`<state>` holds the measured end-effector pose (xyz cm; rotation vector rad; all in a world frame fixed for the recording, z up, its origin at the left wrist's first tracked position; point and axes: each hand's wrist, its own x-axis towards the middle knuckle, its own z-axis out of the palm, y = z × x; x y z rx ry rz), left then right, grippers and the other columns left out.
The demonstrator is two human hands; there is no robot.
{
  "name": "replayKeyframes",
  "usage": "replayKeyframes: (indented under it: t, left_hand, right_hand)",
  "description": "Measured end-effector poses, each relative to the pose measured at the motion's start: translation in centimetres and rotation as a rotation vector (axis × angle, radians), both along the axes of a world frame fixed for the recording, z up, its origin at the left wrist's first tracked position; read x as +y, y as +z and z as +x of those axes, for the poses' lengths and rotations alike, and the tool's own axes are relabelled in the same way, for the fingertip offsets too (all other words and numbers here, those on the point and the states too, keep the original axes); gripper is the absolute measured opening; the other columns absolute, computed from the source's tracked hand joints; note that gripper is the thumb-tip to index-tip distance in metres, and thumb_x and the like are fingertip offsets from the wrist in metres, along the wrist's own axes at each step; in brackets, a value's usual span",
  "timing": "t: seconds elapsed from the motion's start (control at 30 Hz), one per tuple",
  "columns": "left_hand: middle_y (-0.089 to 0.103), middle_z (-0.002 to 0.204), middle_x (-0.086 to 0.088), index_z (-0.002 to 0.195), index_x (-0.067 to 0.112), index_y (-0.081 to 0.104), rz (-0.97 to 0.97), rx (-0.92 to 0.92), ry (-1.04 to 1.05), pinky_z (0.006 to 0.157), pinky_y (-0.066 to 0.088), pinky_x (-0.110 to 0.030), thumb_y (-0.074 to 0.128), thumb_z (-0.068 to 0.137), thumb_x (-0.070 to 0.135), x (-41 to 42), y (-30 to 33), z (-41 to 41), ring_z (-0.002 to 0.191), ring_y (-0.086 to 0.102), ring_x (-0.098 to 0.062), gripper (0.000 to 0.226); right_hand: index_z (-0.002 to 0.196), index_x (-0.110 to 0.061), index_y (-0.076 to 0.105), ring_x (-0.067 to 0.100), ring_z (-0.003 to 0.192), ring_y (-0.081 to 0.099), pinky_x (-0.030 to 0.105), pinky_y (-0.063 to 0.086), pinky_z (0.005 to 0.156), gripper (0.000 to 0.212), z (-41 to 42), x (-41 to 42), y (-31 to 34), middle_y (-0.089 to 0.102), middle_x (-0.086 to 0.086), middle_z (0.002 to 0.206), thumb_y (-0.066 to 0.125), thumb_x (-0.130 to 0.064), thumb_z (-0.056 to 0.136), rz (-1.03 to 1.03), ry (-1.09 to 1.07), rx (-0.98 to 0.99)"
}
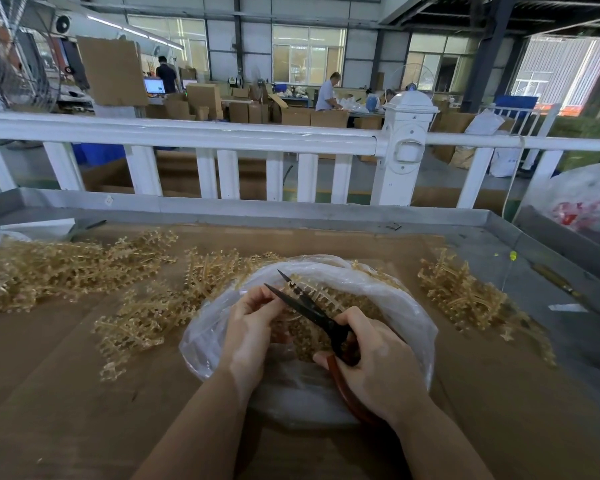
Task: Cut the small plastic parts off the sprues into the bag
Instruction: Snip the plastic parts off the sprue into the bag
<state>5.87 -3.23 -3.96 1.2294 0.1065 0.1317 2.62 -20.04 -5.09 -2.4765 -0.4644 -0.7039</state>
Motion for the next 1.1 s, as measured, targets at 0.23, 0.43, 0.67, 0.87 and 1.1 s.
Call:
replayKeyframes:
  t: [0.23, 0.43, 0.67, 0.87, 1.1]
  left_hand:
    - [0.066, 0.061, -0.004, 0.056, 0.023, 0.07, 0.079, 0.066, -0.01, 0.051, 0.052, -0.025, 0.061, 0.084, 0.002, 0.04, -0.17, 0.02, 0.055, 0.063, -0.016, 0.036]
    - [0.069, 0.066, -0.009, 0.072, 0.012, 0.069, -0.014, 0.116, -0.024, 0.054, 0.054, -0.026, 0.059, 0.085, 0.001, 0.15, 0.0, 0.17, 0.061, 0.067, -0.019, 0.02]
    - [0.069, 0.074, -0.013, 0.086, 0.003, 0.06, -0.206, 0.118, -0.024, 0.054, 0.055, -0.024, 0.051, 0.092, -0.001, 0.26, 0.0, 0.59, 0.064, 0.069, -0.019, 0.012]
    - [0.066, 0.085, -0.018, 0.086, 0.004, 0.052, -0.341, 0.019, -0.155, 0.067, 0.059, -0.033, 0.053, 0.072, -0.007, 0.58, -0.01, 0.48, 0.079, 0.068, -0.028, 0.018]
    - [0.071, 0.082, -0.012, 0.088, -0.001, 0.06, -0.342, -0.002, -0.144, 0.067, 0.059, -0.025, 0.055, 0.082, -0.004, 0.34, -0.28, 0.51, 0.074, 0.071, -0.017, 0.009]
  right_hand:
    - [0.093, -0.027, 0.056, 0.002, 0.078, 0.053, 0.01, 0.039, 0.063, 0.039, 0.11, -0.06, -0.1, 0.059, -0.017, 0.08, 0.076, -0.05, 0.069, 0.084, -0.032, -0.013]
    - [0.096, -0.025, 0.058, 0.008, 0.079, 0.059, 0.02, 0.048, 0.063, 0.041, 0.15, 0.13, -0.37, 0.062, -0.014, 0.084, 0.072, -0.054, 0.07, 0.031, -0.036, -0.042]
    - [0.096, -0.027, 0.055, 0.011, 0.082, 0.059, 0.027, 0.051, 0.063, 0.044, 0.27, 0.29, -0.56, 0.063, -0.013, 0.086, 0.057, -0.064, 0.072, 0.001, -0.04, -0.032]
    - [0.098, -0.023, 0.058, 0.013, 0.08, 0.059, 0.028, 0.051, 0.064, 0.043, 0.27, 0.37, -0.47, 0.063, -0.01, 0.085, 0.066, -0.057, 0.073, -0.015, -0.041, -0.032]
    - [0.098, -0.023, 0.058, 0.012, 0.078, 0.059, 0.027, 0.052, 0.064, 0.041, 0.05, 0.36, -0.33, 0.063, -0.01, 0.086, 0.07, -0.053, 0.073, 0.028, -0.036, -0.039]
